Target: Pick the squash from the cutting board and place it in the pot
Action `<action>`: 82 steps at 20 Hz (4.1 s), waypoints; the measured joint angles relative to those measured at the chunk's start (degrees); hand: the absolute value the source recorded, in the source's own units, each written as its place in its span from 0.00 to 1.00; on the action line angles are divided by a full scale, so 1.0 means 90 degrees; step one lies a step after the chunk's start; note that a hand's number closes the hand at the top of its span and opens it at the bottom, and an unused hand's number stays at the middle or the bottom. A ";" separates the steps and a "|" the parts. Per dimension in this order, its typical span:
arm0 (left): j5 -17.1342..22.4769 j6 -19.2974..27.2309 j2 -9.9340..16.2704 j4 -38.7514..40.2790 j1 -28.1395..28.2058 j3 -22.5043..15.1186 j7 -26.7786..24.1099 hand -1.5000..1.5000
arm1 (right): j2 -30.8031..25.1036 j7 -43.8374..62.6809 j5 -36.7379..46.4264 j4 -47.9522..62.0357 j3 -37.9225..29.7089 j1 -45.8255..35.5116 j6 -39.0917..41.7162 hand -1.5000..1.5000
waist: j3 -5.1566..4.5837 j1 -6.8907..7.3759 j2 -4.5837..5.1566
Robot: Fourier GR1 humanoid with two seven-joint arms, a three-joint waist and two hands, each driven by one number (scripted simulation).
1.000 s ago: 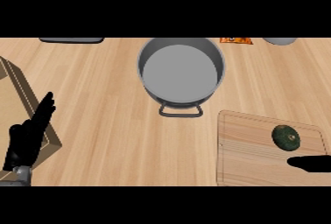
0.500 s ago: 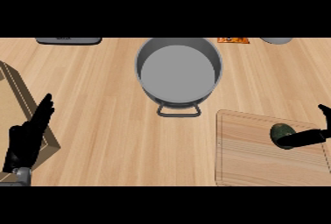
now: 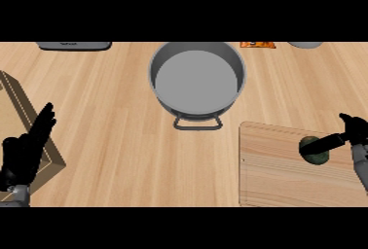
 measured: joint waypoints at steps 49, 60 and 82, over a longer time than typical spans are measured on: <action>-0.0822 -0.0719 -0.0724 -0.0126 -0.0212 0.0416 0.0125 0.50 | 0.3861 -0.2572 0.3361 0.0080 0.4228 -0.3151 0.1535 1.00 | -0.0005 0.0359 0.0001; -0.0802 -0.0685 -0.0712 -0.0122 0.0001 0.0649 0.0048 0.50 | 0.3984 -0.1561 0.4205 -0.0708 0.3929 -0.4296 0.0001 1.00 | 0.0000 0.0060 -0.0020; -0.0904 -0.0835 -0.0857 -0.0249 -0.0075 0.0750 0.0111 0.50 | 0.3884 -0.5165 0.3409 0.3506 0.0786 -0.6026 -0.1559 1.00 | -0.0003 0.0146 0.0062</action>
